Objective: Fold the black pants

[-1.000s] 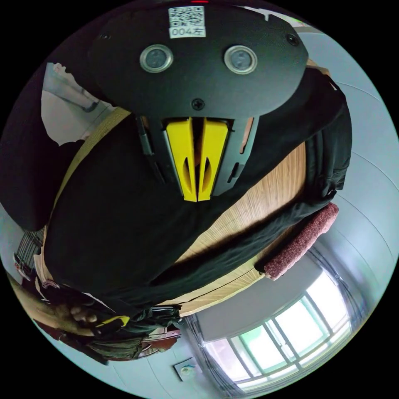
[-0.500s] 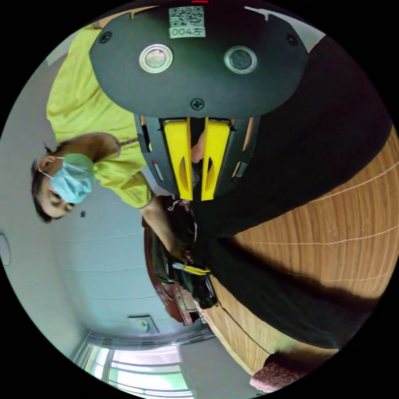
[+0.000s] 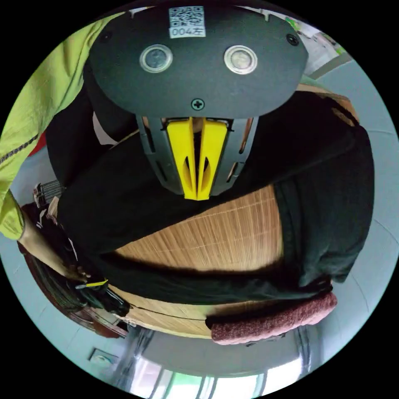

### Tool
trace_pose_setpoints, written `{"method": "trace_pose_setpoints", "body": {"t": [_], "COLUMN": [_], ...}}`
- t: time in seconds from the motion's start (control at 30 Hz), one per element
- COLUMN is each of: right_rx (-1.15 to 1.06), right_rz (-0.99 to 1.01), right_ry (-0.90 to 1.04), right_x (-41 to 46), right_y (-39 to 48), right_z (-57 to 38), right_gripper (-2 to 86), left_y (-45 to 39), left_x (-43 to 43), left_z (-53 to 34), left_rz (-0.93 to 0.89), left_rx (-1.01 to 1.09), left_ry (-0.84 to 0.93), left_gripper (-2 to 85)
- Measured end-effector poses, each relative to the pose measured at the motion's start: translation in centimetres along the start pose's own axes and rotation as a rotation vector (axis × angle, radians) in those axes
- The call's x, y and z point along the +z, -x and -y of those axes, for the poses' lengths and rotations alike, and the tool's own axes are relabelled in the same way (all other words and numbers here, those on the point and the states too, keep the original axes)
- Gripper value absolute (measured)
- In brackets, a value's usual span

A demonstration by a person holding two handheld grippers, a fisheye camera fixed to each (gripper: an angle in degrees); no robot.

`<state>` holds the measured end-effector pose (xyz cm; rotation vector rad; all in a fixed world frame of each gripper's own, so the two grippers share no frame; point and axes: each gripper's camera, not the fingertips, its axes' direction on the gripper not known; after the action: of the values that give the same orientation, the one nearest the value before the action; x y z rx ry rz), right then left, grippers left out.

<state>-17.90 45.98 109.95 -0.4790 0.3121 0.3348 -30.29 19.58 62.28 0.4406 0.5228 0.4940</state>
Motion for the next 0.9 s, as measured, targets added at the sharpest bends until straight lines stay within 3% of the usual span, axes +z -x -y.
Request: {"method": "trace_pose_setpoints", "body": {"t": [0.13,0.3,0.47,0.63,0.73,0.9], "right_rx": [-0.016,-0.072,-0.145,-0.146,-0.175,-0.198], "right_rz": [0.019,0.044,0.090,0.210,0.210,0.148], "right_ry": [-0.082,-0.016,0.100,0.147,0.197,0.194], "right_x": [-1.9,-0.8,1.6,2.3,2.4,1.8], "right_y": [-0.8,-0.7,0.2,-0.6,-0.2,1.2], "right_z": [2.0,4.8,6.8,7.4,7.8,6.9], "right_gripper": [13.5,16.2,15.8,14.7,14.5,9.7], "left_y": [-1.1,3.8,5.9,9.2,11.8,12.2], "left_x": [-0.9,6.5,11.3,14.1,14.0,12.3], "left_z": [8.4,20.1,27.0,30.2,29.8,26.9], "left_rz": [0.329,0.368,0.333,0.110,-0.012,0.011], "left_rx": [0.324,0.455,0.544,0.464,0.383,0.344], "left_ry": [-0.162,-0.020,0.133,0.244,0.223,0.087], "left_gripper": [3.9,12.4,15.4,15.3,14.8,12.4]}}
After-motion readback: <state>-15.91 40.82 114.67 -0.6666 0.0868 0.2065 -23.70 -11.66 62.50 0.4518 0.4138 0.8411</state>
